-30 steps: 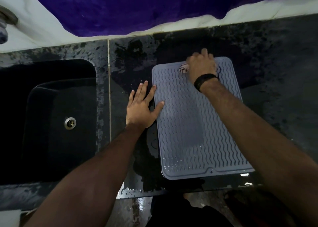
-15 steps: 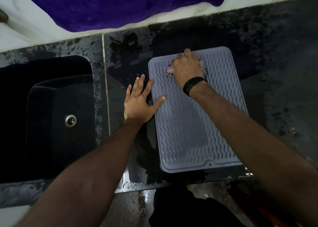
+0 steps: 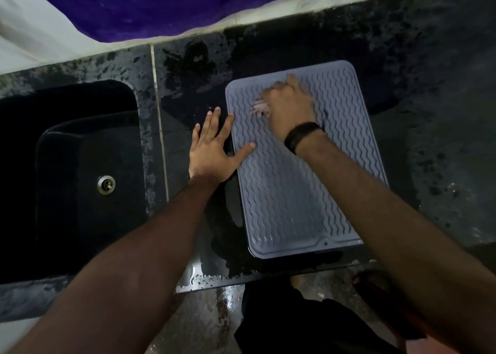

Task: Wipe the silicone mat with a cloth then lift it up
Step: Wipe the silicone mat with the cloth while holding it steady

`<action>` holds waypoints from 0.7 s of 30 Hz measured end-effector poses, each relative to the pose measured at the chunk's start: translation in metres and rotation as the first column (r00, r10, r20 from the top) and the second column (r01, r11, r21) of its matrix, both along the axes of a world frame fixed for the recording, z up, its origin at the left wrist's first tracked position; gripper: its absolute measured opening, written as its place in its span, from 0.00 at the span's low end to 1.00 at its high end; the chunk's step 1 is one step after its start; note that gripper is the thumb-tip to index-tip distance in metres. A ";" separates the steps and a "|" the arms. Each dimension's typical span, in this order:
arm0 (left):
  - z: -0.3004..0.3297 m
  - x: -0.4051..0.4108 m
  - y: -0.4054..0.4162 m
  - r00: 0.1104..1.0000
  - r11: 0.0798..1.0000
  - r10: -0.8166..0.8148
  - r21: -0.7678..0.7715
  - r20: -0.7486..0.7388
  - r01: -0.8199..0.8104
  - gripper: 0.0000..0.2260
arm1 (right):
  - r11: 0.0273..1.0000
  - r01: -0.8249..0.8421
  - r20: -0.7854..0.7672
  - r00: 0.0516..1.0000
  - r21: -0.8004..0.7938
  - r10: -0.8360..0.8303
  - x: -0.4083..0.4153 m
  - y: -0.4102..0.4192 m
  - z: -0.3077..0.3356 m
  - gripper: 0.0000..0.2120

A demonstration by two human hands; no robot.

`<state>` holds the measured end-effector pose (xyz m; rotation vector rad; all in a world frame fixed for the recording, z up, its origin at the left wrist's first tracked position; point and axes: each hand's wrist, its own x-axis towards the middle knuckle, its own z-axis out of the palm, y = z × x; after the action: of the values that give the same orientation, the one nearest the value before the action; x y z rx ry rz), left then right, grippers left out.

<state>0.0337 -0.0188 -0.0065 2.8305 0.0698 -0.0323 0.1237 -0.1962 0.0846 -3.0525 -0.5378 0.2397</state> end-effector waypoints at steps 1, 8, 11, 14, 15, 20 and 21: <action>0.000 0.000 0.000 1.000 1.000 -0.002 0.003 0.001 0.002 0.40 | 1.000 -0.013 -0.020 1.000 -0.007 0.013 0.007 0.006 -0.001 0.18; 0.002 0.000 0.000 1.000 0.999 0.003 0.032 -0.018 -0.003 0.40 | 0.994 -0.080 -0.012 0.997 -0.070 0.079 -0.029 -0.003 -0.012 0.18; 0.003 0.001 0.000 1.000 0.999 -0.002 0.033 -0.021 0.002 0.40 | 0.995 -0.080 -0.052 0.996 -0.054 0.077 -0.075 -0.021 -0.009 0.21; 0.002 0.001 0.000 1.000 1.000 -0.004 0.024 -0.031 0.004 0.40 | 0.995 -0.071 -0.102 0.993 -0.066 0.064 -0.111 -0.035 -0.007 0.21; 0.001 0.001 0.001 1.000 1.000 -0.003 0.021 -0.029 0.004 0.41 | 0.994 -0.072 -0.116 0.991 -0.079 0.063 -0.117 -0.038 -0.007 0.21; -0.001 0.001 0.001 1.000 1.000 0.000 0.026 -0.027 0.001 0.43 | 1.000 -0.021 -0.068 0.998 -0.011 0.020 -0.107 -0.040 -0.001 0.19; -0.001 0.001 0.001 0.999 1.000 -0.002 0.028 -0.034 0.003 0.44 | 1.000 -0.008 -0.050 0.999 0.002 0.008 -0.103 -0.037 -0.002 0.19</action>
<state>0.0342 -0.0178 -0.0079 2.8584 0.0747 -0.0799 0.0210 -0.2333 0.0822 -3.0343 -0.5476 0.3145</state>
